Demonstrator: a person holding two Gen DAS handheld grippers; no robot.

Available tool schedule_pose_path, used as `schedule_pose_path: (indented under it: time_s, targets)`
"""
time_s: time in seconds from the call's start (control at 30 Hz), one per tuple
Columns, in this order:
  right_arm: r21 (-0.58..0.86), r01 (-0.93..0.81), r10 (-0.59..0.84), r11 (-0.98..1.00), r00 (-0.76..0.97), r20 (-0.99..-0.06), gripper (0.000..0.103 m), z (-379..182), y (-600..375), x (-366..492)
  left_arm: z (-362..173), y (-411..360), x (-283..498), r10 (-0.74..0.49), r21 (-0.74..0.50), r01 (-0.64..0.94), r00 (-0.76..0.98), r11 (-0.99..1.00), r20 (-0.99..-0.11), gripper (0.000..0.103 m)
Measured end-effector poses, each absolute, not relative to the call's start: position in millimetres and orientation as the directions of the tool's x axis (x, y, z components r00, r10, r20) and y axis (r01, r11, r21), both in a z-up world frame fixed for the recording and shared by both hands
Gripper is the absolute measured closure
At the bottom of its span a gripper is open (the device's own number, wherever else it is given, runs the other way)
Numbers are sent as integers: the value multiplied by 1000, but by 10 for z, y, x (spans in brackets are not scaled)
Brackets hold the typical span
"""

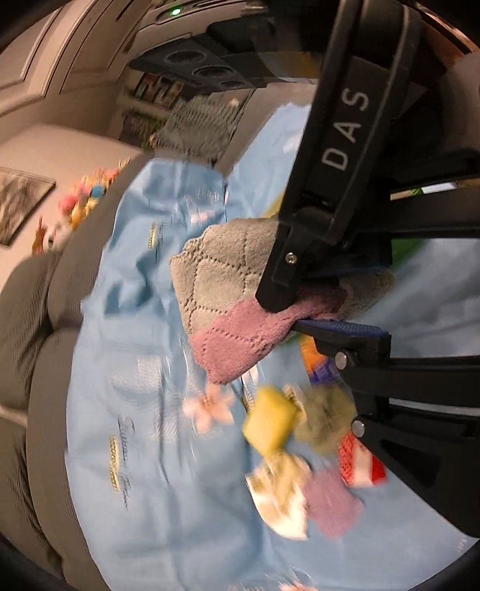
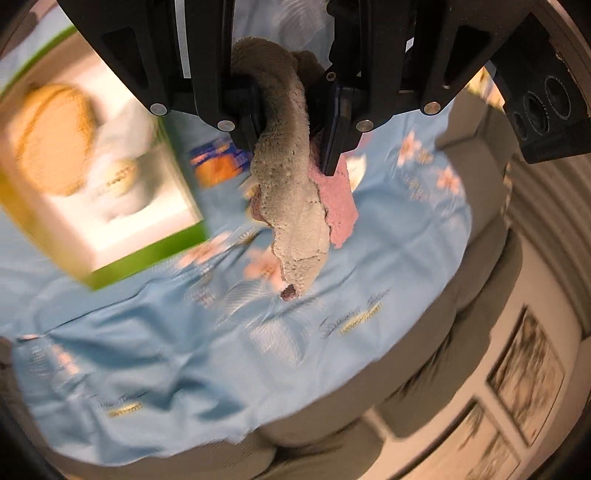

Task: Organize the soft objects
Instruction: 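Carry the knitted cloths with the left tool and release them into the box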

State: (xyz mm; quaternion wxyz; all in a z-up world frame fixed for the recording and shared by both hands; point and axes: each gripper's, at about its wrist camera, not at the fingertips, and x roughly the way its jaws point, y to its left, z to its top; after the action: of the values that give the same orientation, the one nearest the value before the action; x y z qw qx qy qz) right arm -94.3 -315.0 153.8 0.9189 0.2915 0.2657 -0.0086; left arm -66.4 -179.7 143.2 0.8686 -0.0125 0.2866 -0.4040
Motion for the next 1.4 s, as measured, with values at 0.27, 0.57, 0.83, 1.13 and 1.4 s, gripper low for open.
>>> schedule_pose_path:
  time_s: [0.27,0.57,0.83,1.13,1.4]
  targets:
    - [619,314,10,720,887,-461,73,1418,-3979,-1236,1476,-2695,-684,-778,-243,803,374,544,-505,86]
    - [595,552,-132,584,788,-601,73,975,-4617,-1307,1088,-3449,-595,-763,-316,829,190,462,-618,86]
    - [532,641,-109,554,689,-716,73,647,-4766,-1167,769,-3520,-534,-692,-348,775,154,528,-706,80]
    - [516,642,-198,567,715,-671,43,827,-4646,-1357,972,-3199,-663,-732,-369,772,176,517,-658,27]
    - [519,547,-221,657,798,-561,27,1127,-4287,-1408,1242,-2390,-723,-743,-353,722,328,595,-583,21]
